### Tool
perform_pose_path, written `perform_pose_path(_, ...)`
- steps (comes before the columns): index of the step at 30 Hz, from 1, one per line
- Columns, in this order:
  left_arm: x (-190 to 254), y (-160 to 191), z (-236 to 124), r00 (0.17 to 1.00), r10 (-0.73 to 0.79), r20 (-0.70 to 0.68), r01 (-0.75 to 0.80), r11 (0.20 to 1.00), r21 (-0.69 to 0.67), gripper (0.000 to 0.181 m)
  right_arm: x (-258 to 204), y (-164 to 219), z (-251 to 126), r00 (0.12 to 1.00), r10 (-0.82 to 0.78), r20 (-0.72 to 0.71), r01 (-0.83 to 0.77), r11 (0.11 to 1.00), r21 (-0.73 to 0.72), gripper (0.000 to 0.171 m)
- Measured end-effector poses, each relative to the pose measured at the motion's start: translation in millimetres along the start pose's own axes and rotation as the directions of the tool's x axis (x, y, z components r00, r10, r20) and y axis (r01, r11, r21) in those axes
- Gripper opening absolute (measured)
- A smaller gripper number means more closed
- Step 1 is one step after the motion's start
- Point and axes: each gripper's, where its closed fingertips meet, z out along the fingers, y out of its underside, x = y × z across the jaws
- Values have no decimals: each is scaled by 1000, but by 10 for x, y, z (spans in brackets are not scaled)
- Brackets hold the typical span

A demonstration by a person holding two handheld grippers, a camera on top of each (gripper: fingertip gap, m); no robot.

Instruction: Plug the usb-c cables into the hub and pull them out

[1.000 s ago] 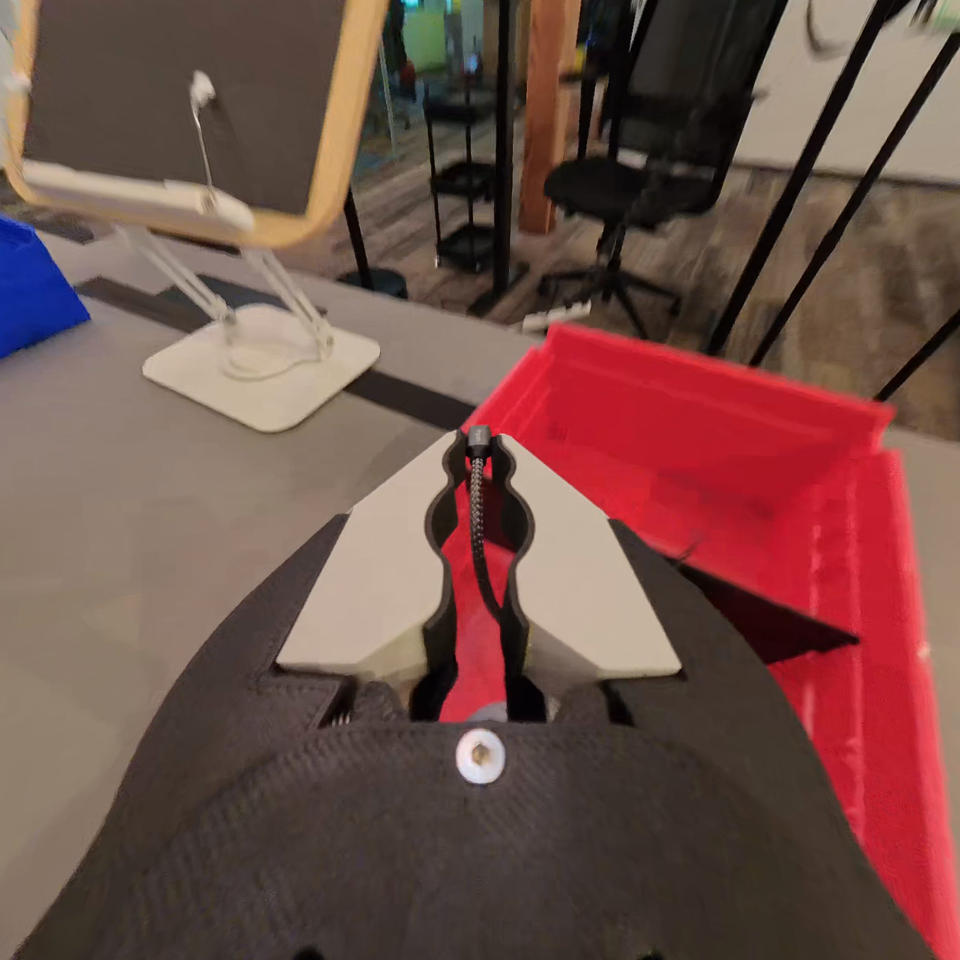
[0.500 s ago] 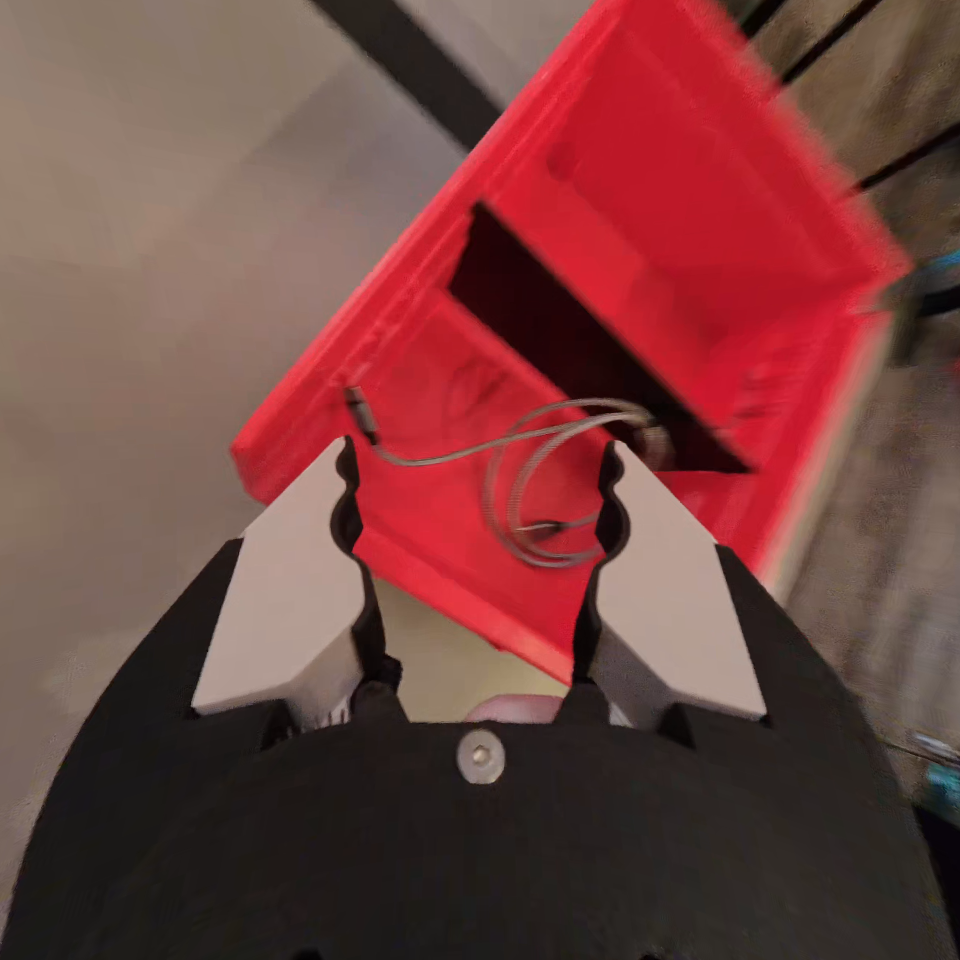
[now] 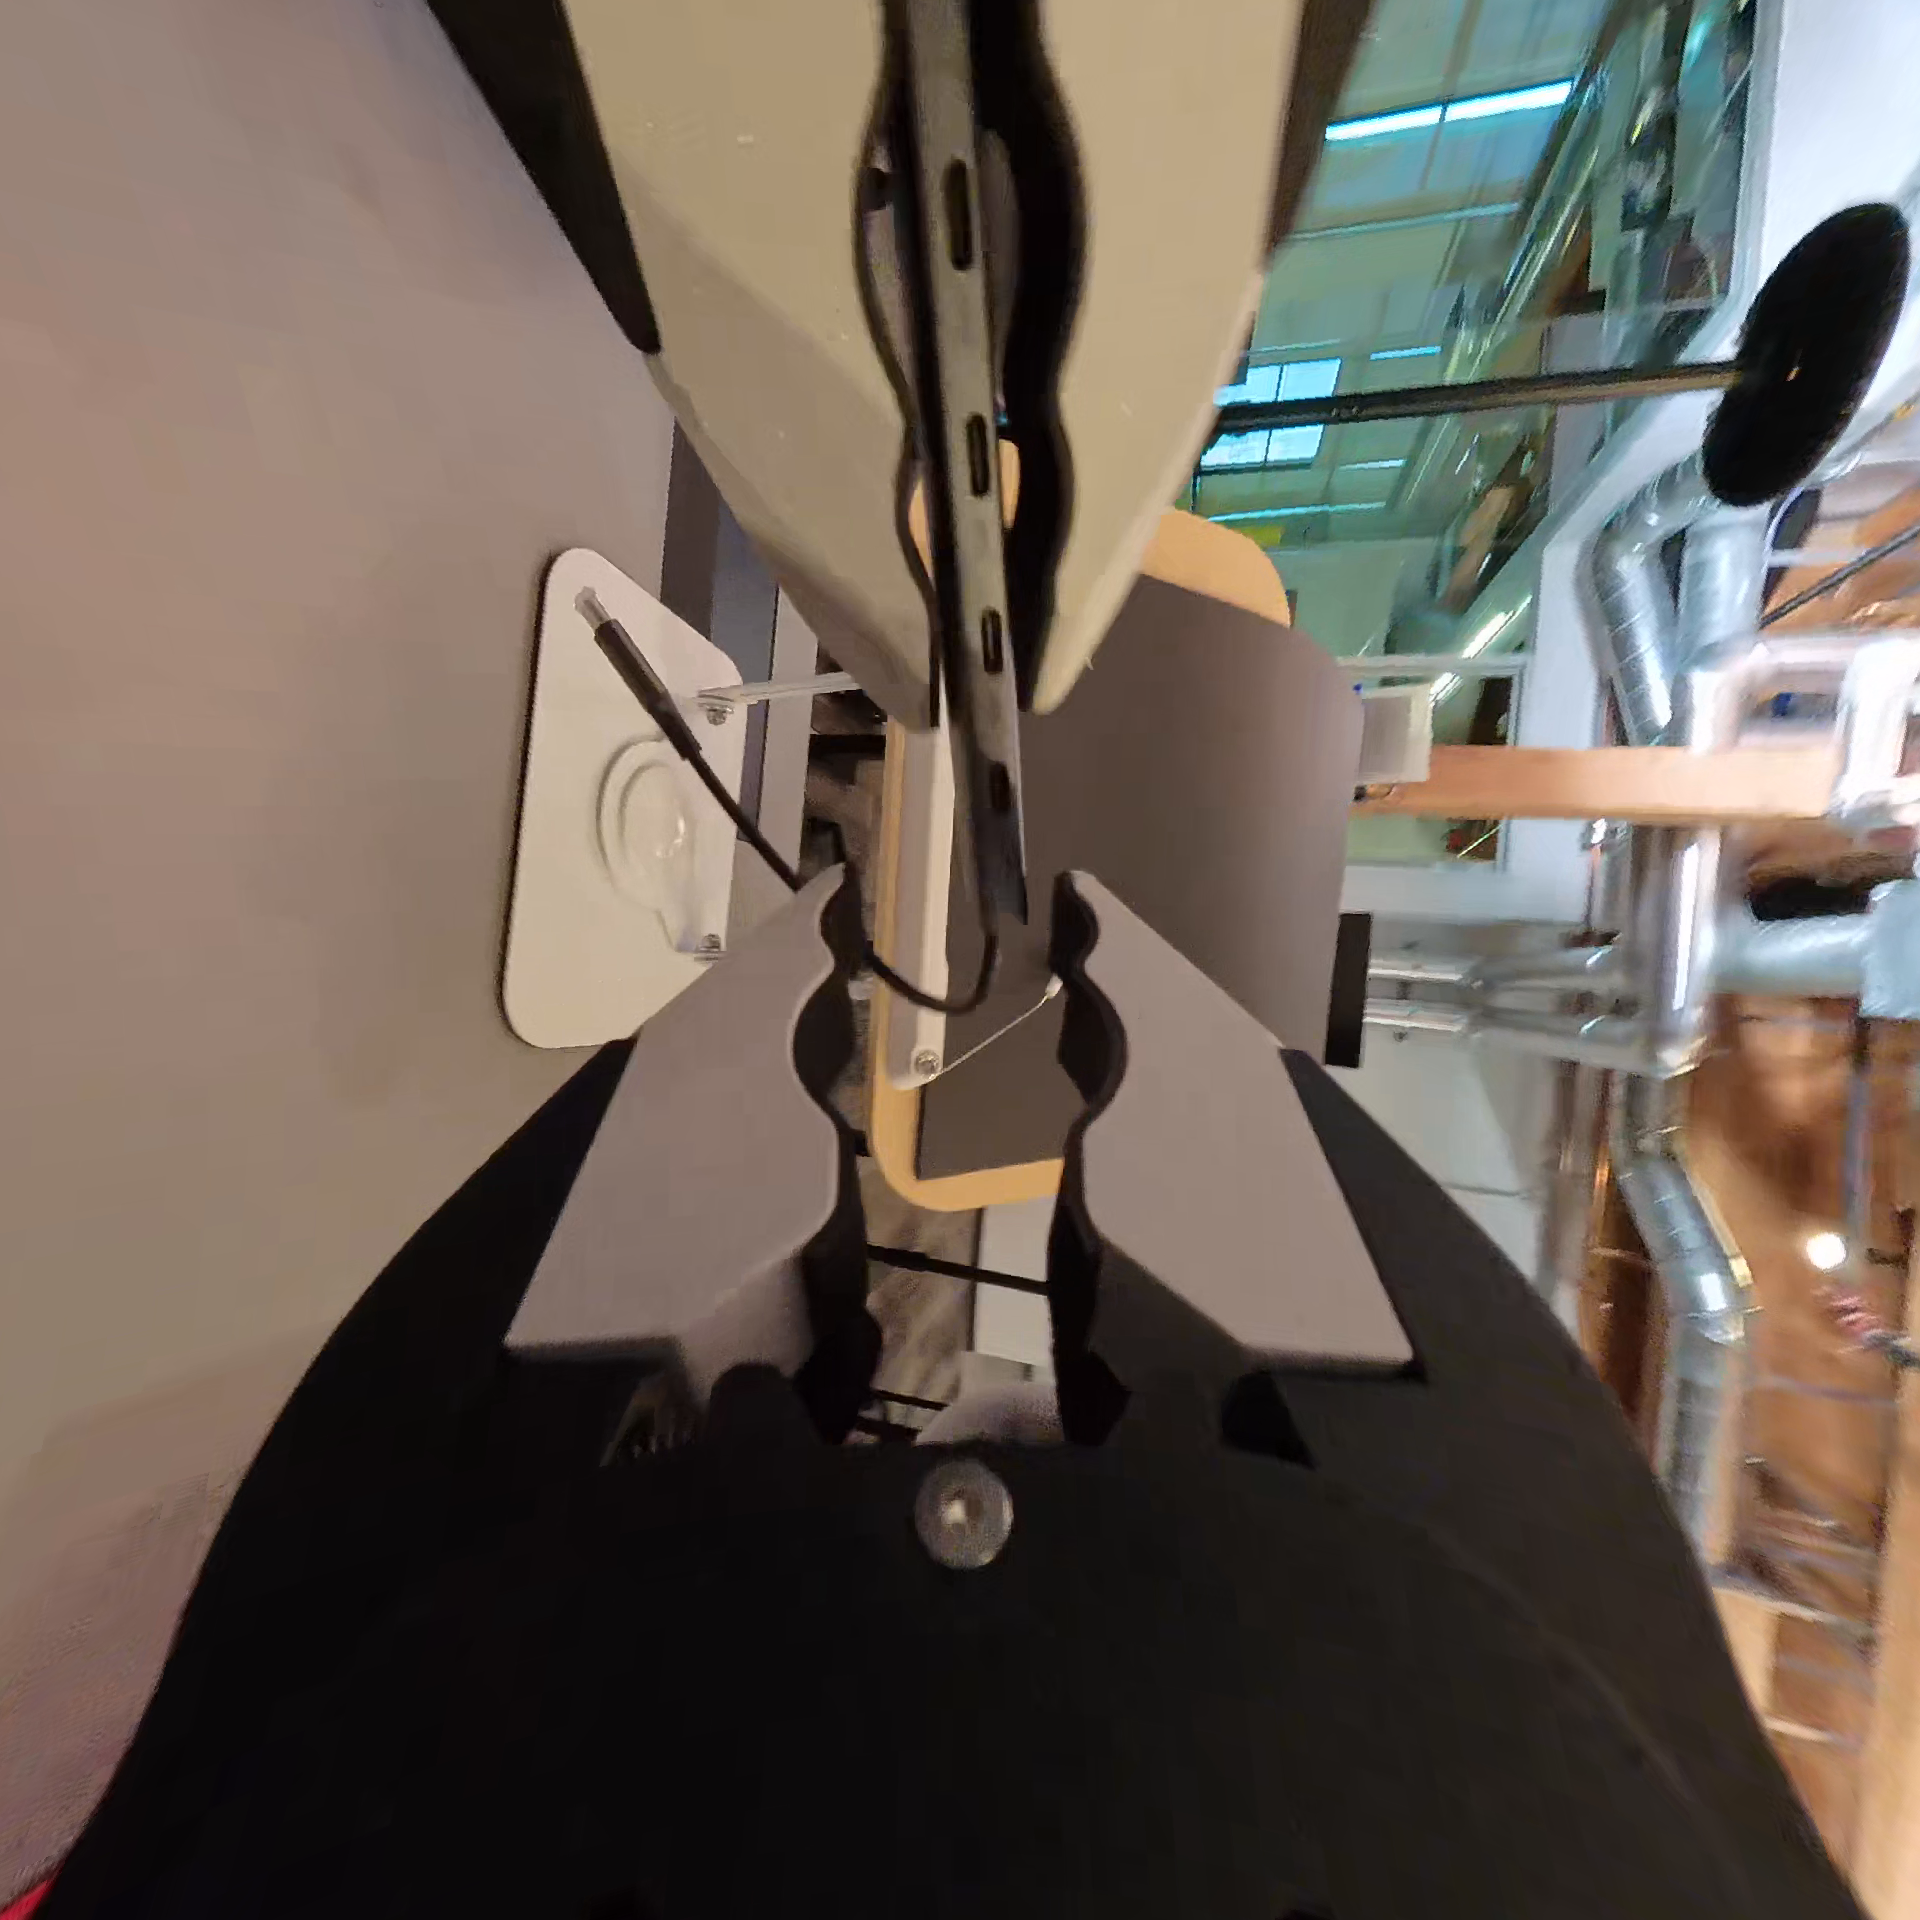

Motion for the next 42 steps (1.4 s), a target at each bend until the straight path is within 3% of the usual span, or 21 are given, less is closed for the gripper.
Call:
perform_pose_path(2, 49, -54, -17, 1000, 8, -30, -7, 1000, 23, 13, -5, -29, 67, 998, -60, -24, 59, 998, -18, 9)
perform_pose_path(4, 57, -67, -14, 1000, 9, -29, -8, 1000, 22, 13, 0, -27, 86, 995, -87, -42, 87, 996, -21, 8)
perform_pose_path(8, 78, -83, 30, 1000, 9, -13, -8, 1000, 6, 16, -39, 37, 27, 1000, 25, 13, -25, 1000, -10, 7)
perform_pose_path(12, -84, -206, -4, 996, -69, 55, 67, 997, 38, 38, 93, 275, -115, 996, 92, -8, -92, 994, -51, 7)
perform_pose_path(16, -329, -247, -90, 982, -125, 143, 118, 991, 59, 62, 322, 719, -312, 987, 151, -60, -158, 980, -124, 7)
perform_pose_path(20, -510, -163, -170, 971, -144, 192, 135, 989, 57, 61, 717, 1470, -604, 953, 270, -137, -294, 932, -213, 7)
perform_pose_path(24, -524, 90, -121, 974, -138, 181, 146, 989, -31, 56, 828, 2385, -822, 883, 456, -108, -466, 830, -306, 7)
perform_pose_path(29, -481, 269, -59, 976, -134, 170, 149, 985, -82, 53, 394, 3380, -870, 821, 571, -22, -515, 724, -459, 7)
perform_pose_path(32, -455, 321, -35, 977, -140, 159, 155, 984, -85, 52, -10, 3761, -830, 777, 628, 35, -514, 667, -539, 8)
perform_pose_path(37, -383, 394, 20, 980, -145, 136, 159, 982, -102, 52, -719, 4037, -644, 707, 680, 192, -435, 633, -640, 8)
perform_pose_path(42, -272, 448, 78, 986, -134, 97, 145, 982, -123, 52, -1273, 4308, -478, 671, 667, 324, -251, 615, -747, 7)
